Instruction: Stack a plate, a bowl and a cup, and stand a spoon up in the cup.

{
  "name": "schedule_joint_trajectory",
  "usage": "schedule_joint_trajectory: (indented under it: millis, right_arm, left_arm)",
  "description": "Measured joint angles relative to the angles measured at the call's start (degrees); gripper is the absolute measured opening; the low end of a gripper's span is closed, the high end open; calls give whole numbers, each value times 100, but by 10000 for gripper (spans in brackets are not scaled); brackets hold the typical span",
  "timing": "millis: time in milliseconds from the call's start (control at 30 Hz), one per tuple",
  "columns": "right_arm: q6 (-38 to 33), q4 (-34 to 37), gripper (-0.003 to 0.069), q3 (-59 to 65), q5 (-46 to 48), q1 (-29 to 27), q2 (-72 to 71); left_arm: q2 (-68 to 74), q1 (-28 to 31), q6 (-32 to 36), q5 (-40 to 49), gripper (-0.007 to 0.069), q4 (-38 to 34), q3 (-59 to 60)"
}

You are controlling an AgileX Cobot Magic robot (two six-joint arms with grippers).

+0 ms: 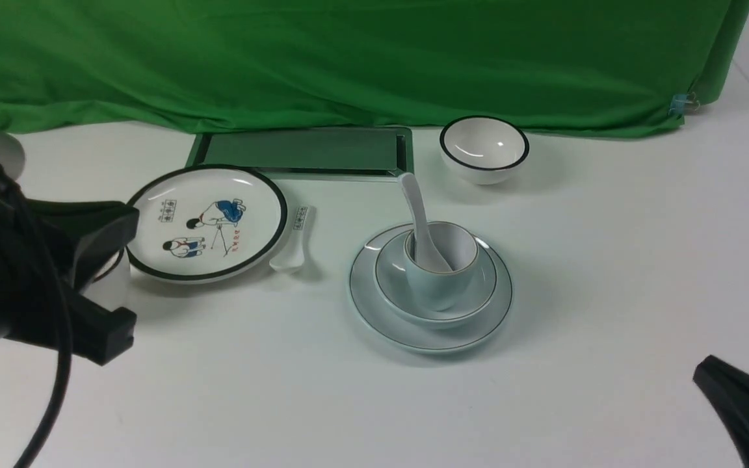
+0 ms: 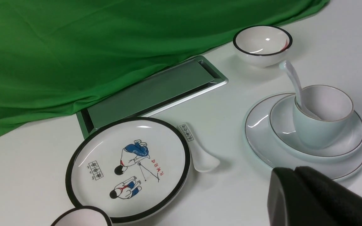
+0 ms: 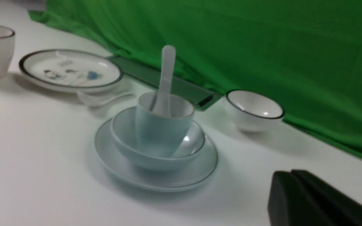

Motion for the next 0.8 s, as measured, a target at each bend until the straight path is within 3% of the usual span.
schedule_joint_trajectory:
  millis: [67, 300, 333, 433, 567, 800]
  right_arm:
    - [-3, -194, 11, 4, 310, -382, -488]
    - [1587, -1414, 11, 4, 2065, -2295, -2465]
    - [1614, -1433, 11, 4, 2065, -2295, -2520]
    - [1844, -1594, 11, 11, 3280, -2989, -3303]
    - [2217, -1637, 11, 11, 4064, -3376, -3410]
    - [2457, -1686, 14, 11, 4592, -3393, -3425]
  left_arm:
    - [0, 0, 0, 19, -36, 0, 0]
    - [6, 0, 0, 39, -36, -18, 0]
    - [6, 0, 0, 39, -36, -18, 0]
    - [11, 0, 0, 39, -36, -18, 0]
    - [11, 0, 0, 32, -36, -29, 0]
    - [36, 0, 0, 32, -36, -35, 0]
